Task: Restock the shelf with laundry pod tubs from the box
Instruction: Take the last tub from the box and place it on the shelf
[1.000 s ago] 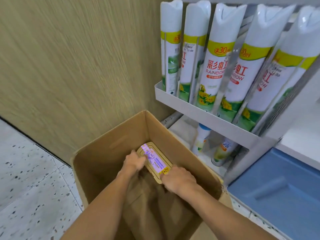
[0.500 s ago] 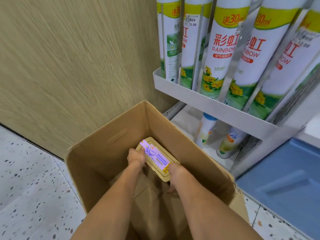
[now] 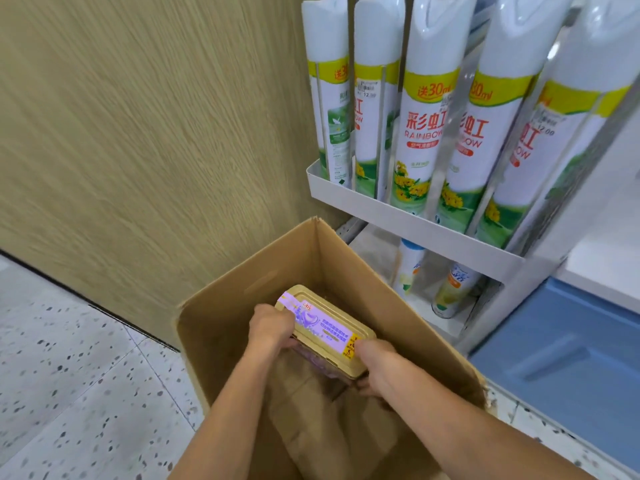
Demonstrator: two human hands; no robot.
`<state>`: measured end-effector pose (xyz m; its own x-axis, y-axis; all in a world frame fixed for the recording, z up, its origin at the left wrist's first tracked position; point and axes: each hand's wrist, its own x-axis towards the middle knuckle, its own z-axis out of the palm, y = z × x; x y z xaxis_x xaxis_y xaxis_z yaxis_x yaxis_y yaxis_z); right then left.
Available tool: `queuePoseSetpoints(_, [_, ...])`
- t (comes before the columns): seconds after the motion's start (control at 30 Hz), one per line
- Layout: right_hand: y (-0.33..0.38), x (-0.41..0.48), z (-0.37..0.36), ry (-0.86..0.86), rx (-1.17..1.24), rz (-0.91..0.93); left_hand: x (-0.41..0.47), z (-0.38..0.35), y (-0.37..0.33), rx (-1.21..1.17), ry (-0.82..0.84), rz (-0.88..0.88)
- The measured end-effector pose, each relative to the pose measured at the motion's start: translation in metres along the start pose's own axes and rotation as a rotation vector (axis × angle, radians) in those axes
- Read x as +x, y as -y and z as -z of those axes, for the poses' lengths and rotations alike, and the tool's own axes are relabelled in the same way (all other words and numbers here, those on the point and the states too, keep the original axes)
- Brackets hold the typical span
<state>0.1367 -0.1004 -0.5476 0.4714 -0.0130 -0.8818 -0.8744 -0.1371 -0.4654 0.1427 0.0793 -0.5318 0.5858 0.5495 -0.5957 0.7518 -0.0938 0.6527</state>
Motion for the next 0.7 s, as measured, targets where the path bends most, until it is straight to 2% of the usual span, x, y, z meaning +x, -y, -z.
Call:
queuePoseSetpoints(0.17, [0.005,-0.043,0.016,0.007,0.051,0.060,-0.033,0.023,-0.011,-0.026,0.032,-0.117])
queuePoseSetpoints(0.3, [0.012,-0.081,0.037,0.001,0.025,0.256,-0.081,0.040,-0.026,-0.077,0.010,-0.201])
queuePoseSetpoints(0.47, [0.024,-0.148,0.074,-0.083,-0.092,0.549,-0.149,0.054,-0.052,-0.053,-0.094,-0.281])
queuePoseSetpoints(0.57, [0.030,-0.187,0.104,-0.166,-0.159,0.671,-0.189,0.052,-0.068,-0.200,-0.047,-0.329])
queuePoseSetpoints(0.7, [0.029,-0.233,0.145,-0.226,-0.037,0.773,-0.236,0.033,-0.086,-0.330,0.042,-0.400])
